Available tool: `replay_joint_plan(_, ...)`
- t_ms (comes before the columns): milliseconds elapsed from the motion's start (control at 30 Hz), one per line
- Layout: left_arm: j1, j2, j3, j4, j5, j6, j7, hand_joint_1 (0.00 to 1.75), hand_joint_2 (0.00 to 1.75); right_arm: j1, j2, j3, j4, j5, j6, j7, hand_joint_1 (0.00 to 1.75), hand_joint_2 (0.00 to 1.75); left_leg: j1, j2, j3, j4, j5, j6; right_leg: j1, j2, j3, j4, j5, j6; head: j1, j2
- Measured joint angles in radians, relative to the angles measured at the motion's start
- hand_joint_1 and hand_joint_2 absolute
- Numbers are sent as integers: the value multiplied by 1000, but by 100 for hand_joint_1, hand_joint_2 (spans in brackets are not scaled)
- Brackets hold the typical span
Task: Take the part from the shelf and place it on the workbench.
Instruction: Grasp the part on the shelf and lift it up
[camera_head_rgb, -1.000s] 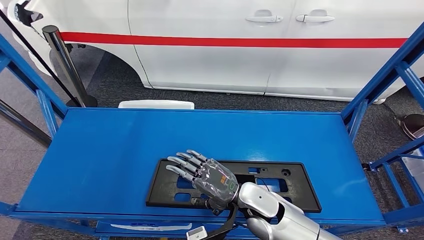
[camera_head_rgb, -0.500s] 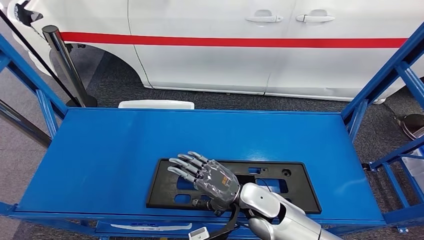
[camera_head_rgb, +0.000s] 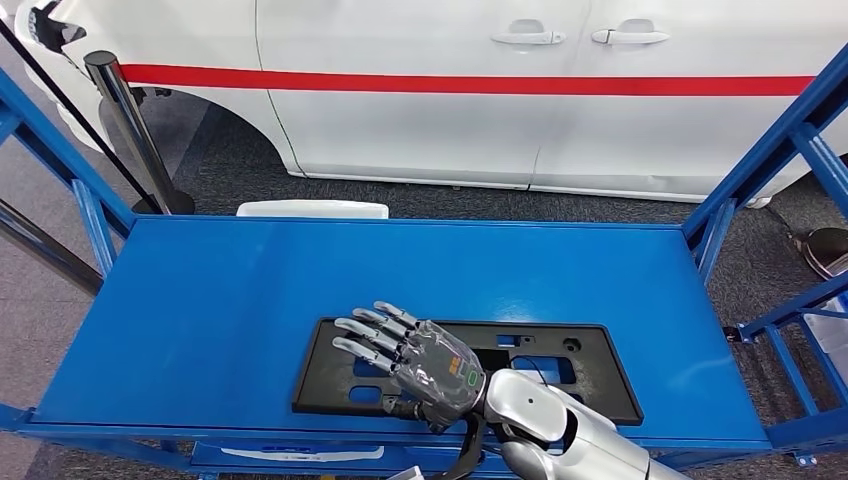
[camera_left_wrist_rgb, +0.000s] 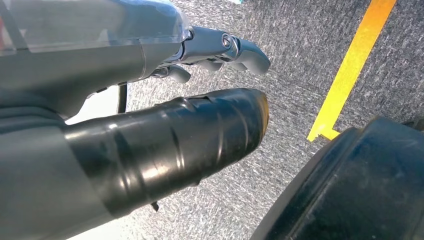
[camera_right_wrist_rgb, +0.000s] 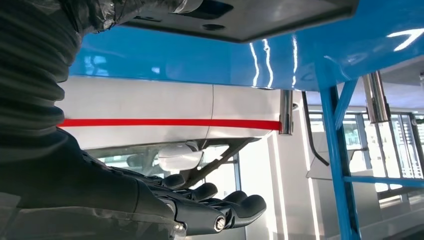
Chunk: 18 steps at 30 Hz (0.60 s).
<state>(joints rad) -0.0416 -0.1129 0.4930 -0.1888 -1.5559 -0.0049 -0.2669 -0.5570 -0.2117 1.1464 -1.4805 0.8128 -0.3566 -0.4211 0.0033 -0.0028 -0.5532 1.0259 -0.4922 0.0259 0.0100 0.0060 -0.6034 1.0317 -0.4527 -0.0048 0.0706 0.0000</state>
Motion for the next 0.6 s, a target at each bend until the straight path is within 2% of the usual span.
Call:
replay_joint_plan(433, 0, 1, -34, 0, -12, -11, -8, 0, 0, 1, -3, 24, -18, 17, -23, -3, 0, 175, 0, 0, 0, 0, 0, 0, 0, 0, 0, 0, 0, 0, 0, 0)
replay_joint_plan(600, 1, 2, -47, 0, -11, -13, -8, 0, 0, 17, -23, 33, -16, 6, -24, -16, 0, 175, 0, 0, 0, 0, 0, 0, 0, 0, 0, 0, 0, 0, 0, 0)
